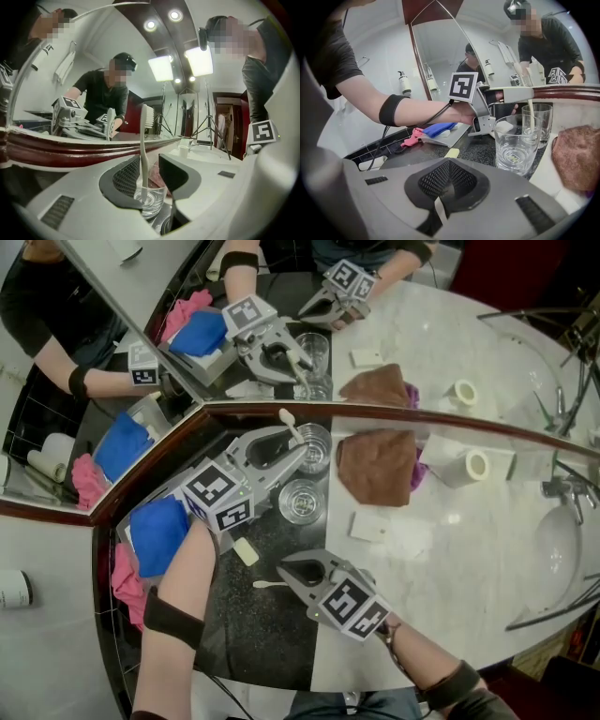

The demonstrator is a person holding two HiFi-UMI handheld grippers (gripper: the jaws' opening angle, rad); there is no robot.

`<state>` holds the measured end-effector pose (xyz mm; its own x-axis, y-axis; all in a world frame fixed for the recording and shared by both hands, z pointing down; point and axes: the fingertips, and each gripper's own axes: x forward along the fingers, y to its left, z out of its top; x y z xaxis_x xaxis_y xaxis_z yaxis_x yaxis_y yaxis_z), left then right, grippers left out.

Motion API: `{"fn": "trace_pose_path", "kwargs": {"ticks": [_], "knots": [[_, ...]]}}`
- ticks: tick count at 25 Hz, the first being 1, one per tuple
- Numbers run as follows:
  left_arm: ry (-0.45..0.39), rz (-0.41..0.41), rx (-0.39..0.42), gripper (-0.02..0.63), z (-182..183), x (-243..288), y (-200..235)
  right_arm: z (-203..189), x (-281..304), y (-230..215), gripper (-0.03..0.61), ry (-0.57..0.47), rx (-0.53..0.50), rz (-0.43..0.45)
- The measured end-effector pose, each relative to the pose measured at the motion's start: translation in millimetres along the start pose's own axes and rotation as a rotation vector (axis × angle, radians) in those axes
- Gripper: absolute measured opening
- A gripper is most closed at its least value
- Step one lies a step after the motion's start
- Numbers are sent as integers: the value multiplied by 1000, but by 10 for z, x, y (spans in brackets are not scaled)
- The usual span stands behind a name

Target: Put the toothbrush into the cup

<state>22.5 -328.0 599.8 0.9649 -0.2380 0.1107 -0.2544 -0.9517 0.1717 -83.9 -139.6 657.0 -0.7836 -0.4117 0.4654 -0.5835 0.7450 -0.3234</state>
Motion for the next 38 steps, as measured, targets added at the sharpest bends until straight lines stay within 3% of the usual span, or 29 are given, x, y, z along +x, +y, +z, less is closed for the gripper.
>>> {"fn": "trace_pose_path", "kwargs": {"ticks": [3,16,25,30,35,38], "knots": [[11,9,-15,156,-58,-21,32,6,-3,-3,18,-2,4,-3],[34,72,-32,170,-107,-99,139,11,-19,65,18,-8,13,-8],[123,181,-54,181,-144,-365,139,100,-197,145,19,13,9,-31],[170,244,-84,181,-148,-676,-12,240,-423,259,18,18,-3,-47],[166,277,-106,181,139,-954,-401,368,-717,378,18,31,-24,-73],[164,313,-113,113,335,-1126,-672,417,-908,431,18,36,-34,-93]]}}
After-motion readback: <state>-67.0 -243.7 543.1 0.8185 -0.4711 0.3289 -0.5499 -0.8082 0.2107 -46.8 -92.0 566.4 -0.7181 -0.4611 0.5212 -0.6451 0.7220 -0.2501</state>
